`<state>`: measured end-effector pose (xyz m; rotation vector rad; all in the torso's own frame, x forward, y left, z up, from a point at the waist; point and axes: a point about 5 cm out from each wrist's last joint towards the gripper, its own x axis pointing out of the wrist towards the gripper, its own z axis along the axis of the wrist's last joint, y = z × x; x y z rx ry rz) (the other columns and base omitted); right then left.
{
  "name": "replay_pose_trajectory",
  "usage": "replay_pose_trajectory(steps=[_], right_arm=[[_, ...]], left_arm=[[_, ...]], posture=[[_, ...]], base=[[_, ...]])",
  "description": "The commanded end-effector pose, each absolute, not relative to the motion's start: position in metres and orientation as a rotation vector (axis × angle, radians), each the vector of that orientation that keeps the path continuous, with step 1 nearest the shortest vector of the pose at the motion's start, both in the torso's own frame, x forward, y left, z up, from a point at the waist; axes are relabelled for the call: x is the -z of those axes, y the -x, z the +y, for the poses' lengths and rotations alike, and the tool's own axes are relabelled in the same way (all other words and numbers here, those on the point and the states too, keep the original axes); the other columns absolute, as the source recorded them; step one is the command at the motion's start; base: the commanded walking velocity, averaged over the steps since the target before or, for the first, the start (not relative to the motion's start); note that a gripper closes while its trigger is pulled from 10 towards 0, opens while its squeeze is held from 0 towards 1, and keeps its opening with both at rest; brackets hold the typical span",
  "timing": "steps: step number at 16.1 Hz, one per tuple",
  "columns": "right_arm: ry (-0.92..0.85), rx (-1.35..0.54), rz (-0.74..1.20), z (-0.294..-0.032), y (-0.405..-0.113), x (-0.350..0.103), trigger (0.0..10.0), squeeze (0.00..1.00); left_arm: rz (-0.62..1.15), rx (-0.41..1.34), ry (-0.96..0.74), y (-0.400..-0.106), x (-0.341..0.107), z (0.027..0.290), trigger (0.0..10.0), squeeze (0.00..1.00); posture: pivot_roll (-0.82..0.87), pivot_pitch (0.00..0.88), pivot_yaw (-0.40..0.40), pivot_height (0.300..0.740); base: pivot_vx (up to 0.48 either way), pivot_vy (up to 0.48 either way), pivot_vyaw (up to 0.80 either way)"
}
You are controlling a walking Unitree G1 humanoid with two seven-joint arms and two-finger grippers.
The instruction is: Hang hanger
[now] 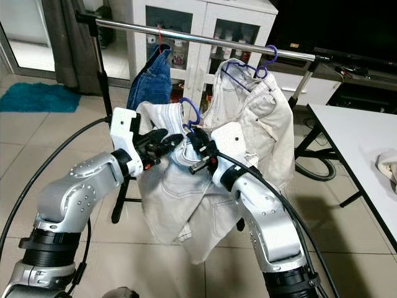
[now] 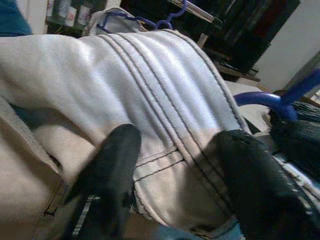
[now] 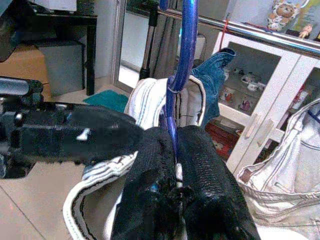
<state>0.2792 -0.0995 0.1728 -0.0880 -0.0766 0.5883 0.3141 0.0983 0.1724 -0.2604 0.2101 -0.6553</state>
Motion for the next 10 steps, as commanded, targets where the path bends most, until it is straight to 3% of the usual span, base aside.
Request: replay_pose_trajectory(steps=[1,10], right_arm=[[0.085,-0.599,-0.207,-0.0994,-0.2749,-0.1976,0.0,0.0],[0.095,-0.647,-0.227,-0.0934,-0.2739,-0.2002,0.0,0.0]], left_arm=[[0.218,0.655,0.274,-0.3171,-0.175,0.0953,0.0,0.0],[0.216,0.664,0.316,-0.3171,-0.174,0.0978,0.0,0.0]], posture=[[0.1,0.0,-0.097,0.74],[0.1,0.0,-0.105,0.74]], base=[[0.0,0.0,0.0],[0.0,0.0,0.0]])
